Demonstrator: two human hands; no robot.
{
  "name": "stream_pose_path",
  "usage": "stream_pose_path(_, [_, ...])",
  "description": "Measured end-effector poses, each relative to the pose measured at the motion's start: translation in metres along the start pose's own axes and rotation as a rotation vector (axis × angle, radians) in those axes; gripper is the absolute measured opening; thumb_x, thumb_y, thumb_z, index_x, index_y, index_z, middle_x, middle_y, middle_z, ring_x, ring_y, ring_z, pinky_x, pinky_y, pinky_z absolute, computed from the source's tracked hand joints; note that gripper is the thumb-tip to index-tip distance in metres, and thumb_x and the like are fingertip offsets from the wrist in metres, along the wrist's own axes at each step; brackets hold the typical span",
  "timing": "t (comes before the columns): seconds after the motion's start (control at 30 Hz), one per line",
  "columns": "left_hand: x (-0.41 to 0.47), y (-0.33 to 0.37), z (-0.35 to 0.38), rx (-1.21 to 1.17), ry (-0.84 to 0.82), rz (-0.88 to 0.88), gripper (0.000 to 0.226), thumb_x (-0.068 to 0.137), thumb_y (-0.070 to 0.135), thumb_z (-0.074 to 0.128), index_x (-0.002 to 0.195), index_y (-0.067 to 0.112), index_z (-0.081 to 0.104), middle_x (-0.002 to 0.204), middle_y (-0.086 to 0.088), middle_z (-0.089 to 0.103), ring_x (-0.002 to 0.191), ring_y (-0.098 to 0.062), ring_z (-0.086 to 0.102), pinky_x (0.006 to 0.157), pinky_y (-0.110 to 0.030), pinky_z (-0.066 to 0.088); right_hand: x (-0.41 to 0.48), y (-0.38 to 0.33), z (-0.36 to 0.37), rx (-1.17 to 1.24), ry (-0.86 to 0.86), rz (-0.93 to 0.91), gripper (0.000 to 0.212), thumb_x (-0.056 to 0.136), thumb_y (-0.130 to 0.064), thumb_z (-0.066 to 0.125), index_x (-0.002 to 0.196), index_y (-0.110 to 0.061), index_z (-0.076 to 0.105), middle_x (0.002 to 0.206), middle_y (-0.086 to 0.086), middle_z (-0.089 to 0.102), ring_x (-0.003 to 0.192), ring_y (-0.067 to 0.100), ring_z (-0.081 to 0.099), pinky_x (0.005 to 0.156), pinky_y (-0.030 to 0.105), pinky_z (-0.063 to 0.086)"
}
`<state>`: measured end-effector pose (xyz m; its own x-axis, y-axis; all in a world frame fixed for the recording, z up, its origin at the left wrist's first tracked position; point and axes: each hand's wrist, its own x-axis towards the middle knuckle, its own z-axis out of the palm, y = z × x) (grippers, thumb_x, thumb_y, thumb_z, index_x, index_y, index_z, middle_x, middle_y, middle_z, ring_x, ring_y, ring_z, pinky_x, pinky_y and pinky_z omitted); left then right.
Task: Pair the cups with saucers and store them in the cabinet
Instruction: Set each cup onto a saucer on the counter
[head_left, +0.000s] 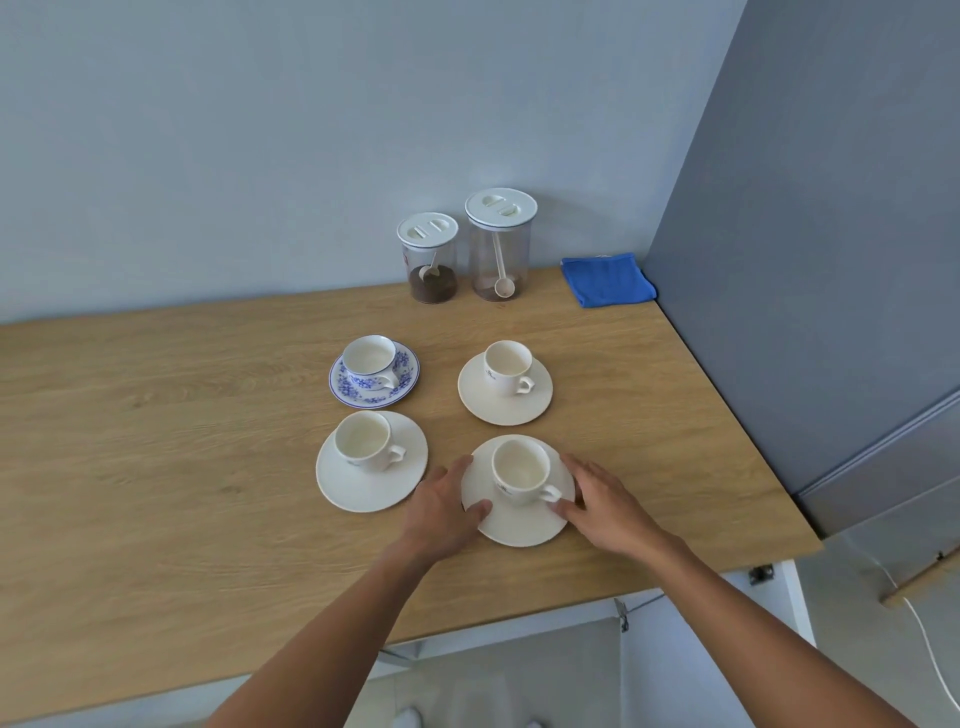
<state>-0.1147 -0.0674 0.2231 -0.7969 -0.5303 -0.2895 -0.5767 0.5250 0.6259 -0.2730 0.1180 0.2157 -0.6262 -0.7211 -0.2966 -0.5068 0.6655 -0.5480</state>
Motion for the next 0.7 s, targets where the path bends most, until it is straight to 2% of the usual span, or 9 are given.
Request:
stream_pose_path(0.2, [0.002,0.003,0.006,-0.043,0.042,-0.041,0.075,0.086,0.034,0.067,0.15,0.022,0.031,0.133,-0.01,0.049,0.124,-0.027,0.048,0.107,-0.038,0.039,0.005,0.001,0.012,0.084,0.064,0.028,0.075,0.09,-0.045,0.064,0.153,-0.025,0.03,0.149,0.001,0.044,0.139,0.02,0.038,0.112,0.041,0.036])
stream_pose_path(0.4, [-0.002,0.004,0.005,-0.209,0.022,0.0,0.073,0.088,0.026,0.067,0.151,0.021,0.03,0.145,-0.004,0.048,0.132,-0.021,0.045,0.11,-0.036,0.037,0.003,0.004,0.009,0.23,0.078,0.022,0.076,0.087,-0.037,0.072,0.152,-0.023,0.036,0.14,-0.002,0.056,0.127,0.02,0.052,0.104,0.042,0.047])
stream_pose_path(0.57, [-0.001,0.004,0.001,-0.412,-0.033,-0.017,0.069,0.09,0.025,0.066,0.151,0.029,0.032,0.136,0.001,0.053,0.118,-0.016,0.055,0.102,-0.039,0.048,-0.007,-0.003,-0.002,0.402,0.065,0.009,0.074,0.092,-0.033,0.069,0.155,-0.029,0.029,0.136,-0.01,0.057,0.123,0.011,0.056,0.101,0.031,0.049])
stream_pose_path(0.63, [-0.003,0.006,-0.001,-0.478,-0.043,-0.01,0.068,0.091,0.024,0.066,0.15,0.032,0.033,0.13,0.002,0.055,0.112,-0.014,0.059,0.096,-0.034,0.051,-0.012,-0.007,-0.008,0.471,0.065,0.007,0.073,0.092,-0.03,0.069,0.154,-0.032,0.03,0.128,-0.01,0.063,0.108,0.006,0.062,0.086,0.025,0.053])
stream_pose_path(0.7, [-0.006,0.006,-0.003,-0.524,-0.049,-0.005,0.066,0.091,0.023,0.066,0.148,0.034,0.035,0.125,0.004,0.055,0.108,-0.014,0.061,0.091,-0.03,0.053,-0.019,-0.012,-0.012,0.557,0.05,0.039,0.074,0.092,-0.025,0.069,0.154,-0.034,0.028,0.112,-0.005,0.069,0.077,0.003,0.062,0.063,0.021,0.05])
